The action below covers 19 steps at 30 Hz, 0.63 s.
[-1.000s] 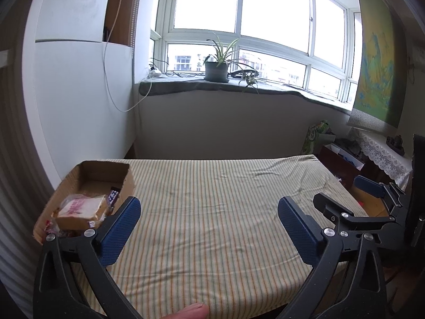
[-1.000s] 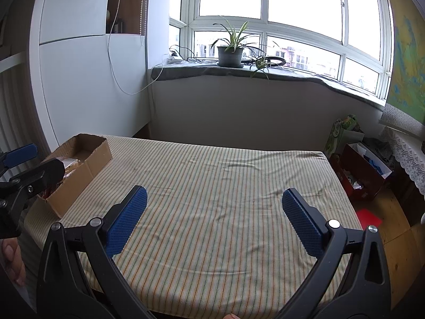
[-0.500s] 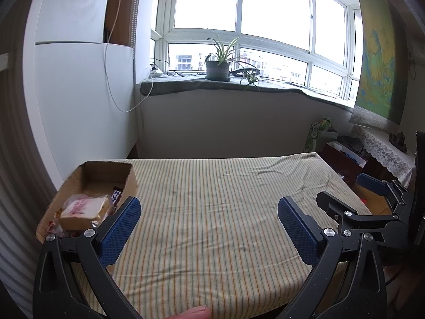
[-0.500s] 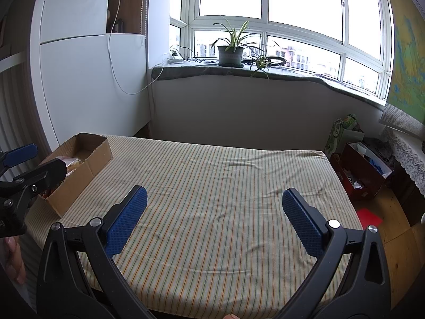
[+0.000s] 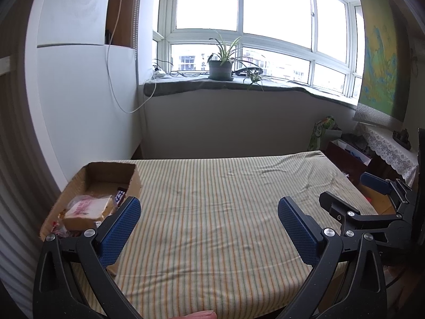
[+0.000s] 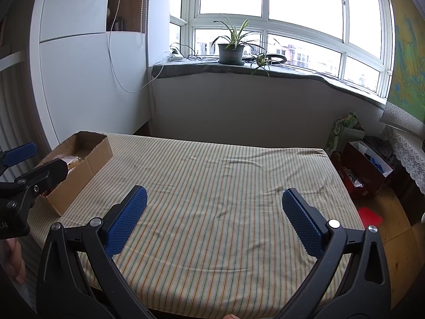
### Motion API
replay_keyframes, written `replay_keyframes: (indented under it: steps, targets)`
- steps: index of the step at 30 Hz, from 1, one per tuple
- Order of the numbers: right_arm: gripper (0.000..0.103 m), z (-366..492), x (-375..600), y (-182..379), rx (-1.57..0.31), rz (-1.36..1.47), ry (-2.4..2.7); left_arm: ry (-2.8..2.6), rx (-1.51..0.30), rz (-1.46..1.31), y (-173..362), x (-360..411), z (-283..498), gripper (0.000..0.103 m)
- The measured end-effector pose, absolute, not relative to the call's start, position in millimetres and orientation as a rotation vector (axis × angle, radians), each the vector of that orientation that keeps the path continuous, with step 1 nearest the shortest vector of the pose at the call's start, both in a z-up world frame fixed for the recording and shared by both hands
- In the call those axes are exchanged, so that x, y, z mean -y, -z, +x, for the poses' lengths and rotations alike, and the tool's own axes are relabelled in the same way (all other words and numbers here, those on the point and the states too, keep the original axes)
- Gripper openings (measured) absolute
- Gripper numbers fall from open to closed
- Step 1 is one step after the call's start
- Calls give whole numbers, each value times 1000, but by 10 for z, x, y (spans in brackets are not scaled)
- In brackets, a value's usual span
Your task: Organize snacks
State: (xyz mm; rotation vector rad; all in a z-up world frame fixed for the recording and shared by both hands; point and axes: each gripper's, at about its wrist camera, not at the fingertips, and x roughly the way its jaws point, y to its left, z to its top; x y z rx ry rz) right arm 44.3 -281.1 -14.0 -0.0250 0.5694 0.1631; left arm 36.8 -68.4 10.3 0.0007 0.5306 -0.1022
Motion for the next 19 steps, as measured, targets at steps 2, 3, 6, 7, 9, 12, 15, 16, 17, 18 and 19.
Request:
replay_keyframes:
  steps: [2,3,6,7,9,12,15,16,17,18,19]
  targets:
    - [103,456,2806,134,-569,-25,-163,100,-536,-2,-93,680,377,103]
    - [103,457,2808,134,-570,-25,-163,102,-539,-4,-87,676,379,103]
    - [103,460,2812,132,-570,-26,-164,105,-549,-10,-73,670,396,103]
    - [103,457,2813,135,-570,-25,-164,105,-551,-9,-69,673,399,103]
    - [103,462,2805,138,-572,-25,-163,107,-552,-3,-62,678,401,103]
    - [103,458,2800,151,-574,-24,-163,83,-531,10,-65,685,373,103]
    - [103,460,2803,149,-573,-25,-164,46,-508,53,-77,714,348,103]
    - [103,458,2804,151,-573,-25,-164,44,-508,53,-79,709,349,103]
    - [103,462,2803,148,-574,-25,-164,49,-512,51,-78,705,354,103]
    - [103,462,2803,148,-573,-25,-164,54,-515,50,-75,705,357,103]
    - [103,459,2803,149,-574,-25,-163,57,-516,50,-74,704,356,103]
